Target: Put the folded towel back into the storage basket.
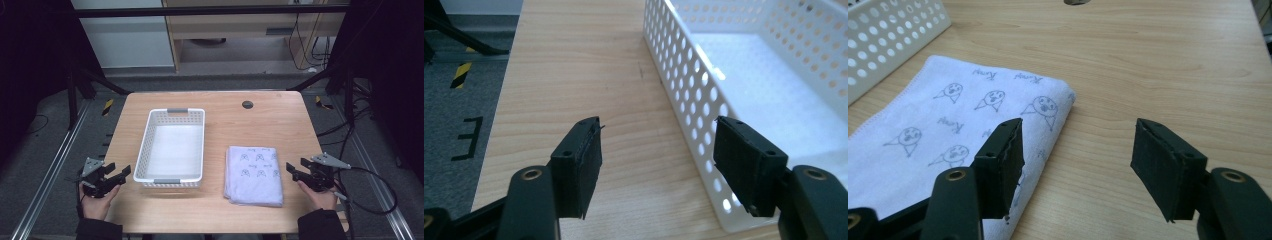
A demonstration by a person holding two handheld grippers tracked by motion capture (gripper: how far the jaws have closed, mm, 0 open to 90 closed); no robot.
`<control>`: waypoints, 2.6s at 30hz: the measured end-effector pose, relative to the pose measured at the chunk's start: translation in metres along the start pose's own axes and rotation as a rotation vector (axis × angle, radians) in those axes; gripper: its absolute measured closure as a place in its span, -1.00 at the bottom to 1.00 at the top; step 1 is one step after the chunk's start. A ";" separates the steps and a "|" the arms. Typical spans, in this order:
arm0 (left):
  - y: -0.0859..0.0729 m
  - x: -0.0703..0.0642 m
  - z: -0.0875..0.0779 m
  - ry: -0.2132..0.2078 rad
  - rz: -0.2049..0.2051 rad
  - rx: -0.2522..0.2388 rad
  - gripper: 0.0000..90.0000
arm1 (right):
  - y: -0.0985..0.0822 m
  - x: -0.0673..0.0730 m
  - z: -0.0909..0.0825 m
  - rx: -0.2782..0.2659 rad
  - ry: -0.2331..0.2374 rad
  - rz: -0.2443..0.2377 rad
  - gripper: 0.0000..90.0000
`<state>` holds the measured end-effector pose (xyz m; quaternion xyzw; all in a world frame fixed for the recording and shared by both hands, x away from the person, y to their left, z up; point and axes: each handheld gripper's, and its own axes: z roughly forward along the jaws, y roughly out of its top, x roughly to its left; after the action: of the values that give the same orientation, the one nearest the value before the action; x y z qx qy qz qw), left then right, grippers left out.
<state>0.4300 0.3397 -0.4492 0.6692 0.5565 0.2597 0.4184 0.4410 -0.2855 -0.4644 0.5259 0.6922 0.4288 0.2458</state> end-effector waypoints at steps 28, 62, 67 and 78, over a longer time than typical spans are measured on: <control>0.032 -0.067 -0.012 -0.107 0.108 -0.059 -0.27 | 0.020 0.006 -0.012 -0.045 0.042 -0.017 -0.18; 0.067 -0.171 0.018 -0.259 0.220 -0.073 -0.24 | 0.075 0.023 -0.019 -0.106 0.066 -0.066 -0.17; 0.067 -0.185 0.024 -0.279 0.237 -0.059 -0.23 | 0.079 0.025 -0.015 -0.102 0.076 -0.068 -0.17; 0.061 -0.213 0.036 -0.312 0.269 -0.023 -0.22 | 0.081 0.026 -0.005 -0.086 0.080 -0.067 -0.17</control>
<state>0.4391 0.1226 -0.3914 0.7648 0.3877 0.2125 0.4686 0.4703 -0.2565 -0.3897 0.4739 0.6997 0.4701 0.2546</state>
